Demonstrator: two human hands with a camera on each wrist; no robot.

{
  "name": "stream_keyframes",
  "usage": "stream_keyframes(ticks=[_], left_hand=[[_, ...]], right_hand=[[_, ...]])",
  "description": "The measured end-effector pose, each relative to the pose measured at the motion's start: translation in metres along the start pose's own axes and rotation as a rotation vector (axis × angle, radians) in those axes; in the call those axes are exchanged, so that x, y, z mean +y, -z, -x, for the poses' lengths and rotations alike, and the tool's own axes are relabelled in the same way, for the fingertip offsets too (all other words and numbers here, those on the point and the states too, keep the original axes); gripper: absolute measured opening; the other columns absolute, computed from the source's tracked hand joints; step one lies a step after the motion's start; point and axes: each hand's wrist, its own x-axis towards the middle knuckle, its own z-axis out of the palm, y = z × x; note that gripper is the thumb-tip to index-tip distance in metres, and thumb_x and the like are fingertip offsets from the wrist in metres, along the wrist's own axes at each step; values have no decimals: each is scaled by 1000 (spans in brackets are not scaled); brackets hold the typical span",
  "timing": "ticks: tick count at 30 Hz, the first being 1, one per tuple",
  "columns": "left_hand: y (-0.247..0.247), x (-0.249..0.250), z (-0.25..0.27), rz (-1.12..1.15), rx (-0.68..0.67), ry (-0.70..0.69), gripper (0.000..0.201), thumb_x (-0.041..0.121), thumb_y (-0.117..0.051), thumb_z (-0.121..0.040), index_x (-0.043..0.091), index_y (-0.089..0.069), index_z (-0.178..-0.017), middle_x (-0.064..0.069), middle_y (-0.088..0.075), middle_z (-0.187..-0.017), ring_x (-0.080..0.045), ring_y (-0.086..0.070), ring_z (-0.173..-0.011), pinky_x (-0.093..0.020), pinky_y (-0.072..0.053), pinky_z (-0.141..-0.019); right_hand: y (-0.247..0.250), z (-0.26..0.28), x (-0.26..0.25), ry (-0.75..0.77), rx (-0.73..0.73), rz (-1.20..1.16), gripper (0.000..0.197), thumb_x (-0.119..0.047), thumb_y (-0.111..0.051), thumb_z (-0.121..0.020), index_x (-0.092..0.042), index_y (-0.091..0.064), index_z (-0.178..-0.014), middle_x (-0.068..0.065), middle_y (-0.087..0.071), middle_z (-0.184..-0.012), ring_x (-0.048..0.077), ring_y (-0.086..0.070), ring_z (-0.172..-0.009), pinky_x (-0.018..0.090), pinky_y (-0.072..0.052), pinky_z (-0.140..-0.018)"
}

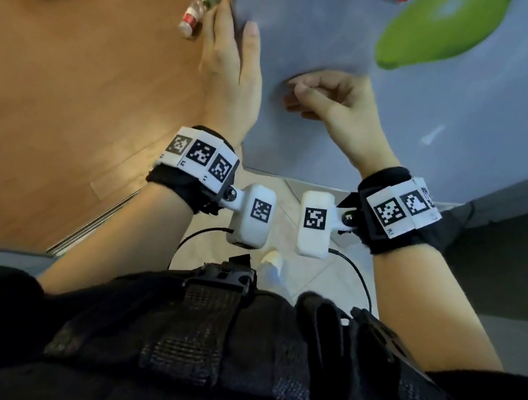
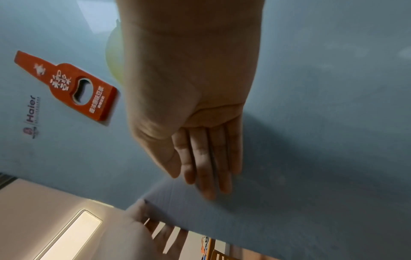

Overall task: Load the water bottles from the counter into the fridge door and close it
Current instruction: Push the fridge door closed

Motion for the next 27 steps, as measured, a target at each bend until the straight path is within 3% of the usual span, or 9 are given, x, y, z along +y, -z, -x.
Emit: stream_keyframes(ticks=[3, 4, 8, 12, 15, 18, 27], left_hand=[[-24, -11, -38, 26, -49, 32, 47, 22, -36, -98, -3, -32, -137, -7, -39, -140, -18, -36, -130, -21, -28, -113], [-33, -15, -51, 58, -83, 34, 48, 21, -36, -98, -3, -29, -139, -10, -37, -142, -17, -33, -132, -22, -24, -115], [-66, -30, -94, 169, -236, 27, 57, 31, -35, -96, -3, -24, -141, -18, -35, -146, -25, -34, -136, -48, -27, -116], [-93, -24, -128, 233, -368, 99, 60, 27, -35, -98, -1, -11, -145, -15, -24, -153, -23, -24, -141, -36, -20, -119], [-115, -27, -152, 274, -455, 85, 69, 39, -36, -94, 1, -12, -145, -15, -27, -152, -24, -27, -141, -47, -24, -118], [-133, -31, -174, 284, -508, 69, 74, 45, -36, -90, 1, -14, -145, -17, -30, -151, -26, -29, -140, -51, -26, -115], [-180, -38, -224, 299, -717, -5, 65, 27, -35, -95, -2, -5, -145, -18, -16, -155, -25, -15, -144, -40, -14, -121]], right_hand=[[8, -39, 5, -2, -29, 37, 15, -20, -57, -79, -16, -64, -92, 14, -71, -82, 12, -66, -69, 15, -49, -62], [12, -51, 7, 0, -29, 49, 17, -20, -57, -78, -16, -63, -94, 18, -72, -87, 12, -66, -69, 16, -49, -62], [26, -93, 12, -12, 16, 123, 21, -20, -55, -74, -18, -60, -94, 22, -72, -93, 15, -66, -73, 16, -49, -60], [45, -126, 16, -52, 79, 157, 21, -15, -53, -77, -19, -59, -96, 12, -71, -89, 13, -67, -74, 18, -51, -62], [56, -148, 20, -66, 131, 186, 20, -1, -53, -85, -16, -58, -98, 11, -71, -91, 10, -67, -74, 12, -50, -62], [63, -167, 22, -83, 223, 186, 21, 2, -53, -88, -15, -58, -98, 14, -70, -95, 3, -66, -70, 8, -48, -61], [79, -205, 34, -155, 493, 198, 18, -6, -58, -90, -7, -61, -107, 13, -72, -95, 12, -69, -76, 13, -51, -66]])
